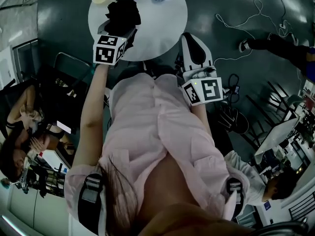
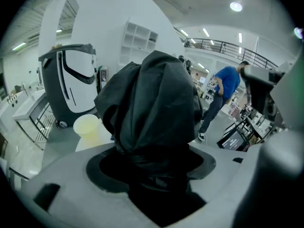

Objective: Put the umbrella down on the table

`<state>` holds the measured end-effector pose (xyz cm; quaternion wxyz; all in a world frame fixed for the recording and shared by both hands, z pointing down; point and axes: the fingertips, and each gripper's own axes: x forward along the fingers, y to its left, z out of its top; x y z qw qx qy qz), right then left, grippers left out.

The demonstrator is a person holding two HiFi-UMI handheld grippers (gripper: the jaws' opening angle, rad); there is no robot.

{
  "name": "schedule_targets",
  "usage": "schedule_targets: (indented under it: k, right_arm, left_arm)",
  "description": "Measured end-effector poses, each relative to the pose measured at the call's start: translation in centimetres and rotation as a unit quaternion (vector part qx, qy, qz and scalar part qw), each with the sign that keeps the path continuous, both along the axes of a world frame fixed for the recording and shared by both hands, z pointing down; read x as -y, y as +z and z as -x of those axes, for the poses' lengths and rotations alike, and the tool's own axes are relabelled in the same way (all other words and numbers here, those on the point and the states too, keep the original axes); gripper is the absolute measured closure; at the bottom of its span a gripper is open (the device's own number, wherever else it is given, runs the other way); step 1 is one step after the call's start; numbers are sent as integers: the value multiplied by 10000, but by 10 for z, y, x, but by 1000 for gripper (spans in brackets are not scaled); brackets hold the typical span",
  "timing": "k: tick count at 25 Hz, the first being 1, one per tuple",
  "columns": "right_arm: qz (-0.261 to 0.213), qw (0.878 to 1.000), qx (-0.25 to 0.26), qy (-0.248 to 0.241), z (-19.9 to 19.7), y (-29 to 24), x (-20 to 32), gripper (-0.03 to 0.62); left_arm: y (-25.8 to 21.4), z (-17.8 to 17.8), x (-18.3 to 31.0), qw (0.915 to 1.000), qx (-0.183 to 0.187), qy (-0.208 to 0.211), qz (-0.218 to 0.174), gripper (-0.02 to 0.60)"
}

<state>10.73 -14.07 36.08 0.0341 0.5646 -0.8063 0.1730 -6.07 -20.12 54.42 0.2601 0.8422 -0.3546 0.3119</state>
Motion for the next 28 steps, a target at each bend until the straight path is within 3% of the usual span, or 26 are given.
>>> schedule_targets:
  k: [6, 10, 22, 28]
  right_arm:
    - [156, 9997, 32, 196, -16, 7, 9, 551]
    - [232, 9994, 43, 263, -19, 10, 12, 551]
    - [384, 9985, 13, 382, -28, 15, 17, 551]
    - [427, 9984, 5, 361, -26, 17, 18, 551]
  left_arm:
    - [82, -25, 12, 9940, 507, 340, 913, 259]
    - [111, -33, 18, 9887, 690, 461, 1249, 259]
    - [146, -34, 25, 9792, 1072, 406, 1675, 259]
    - [149, -37, 24, 9819, 1022, 362, 1555, 259]
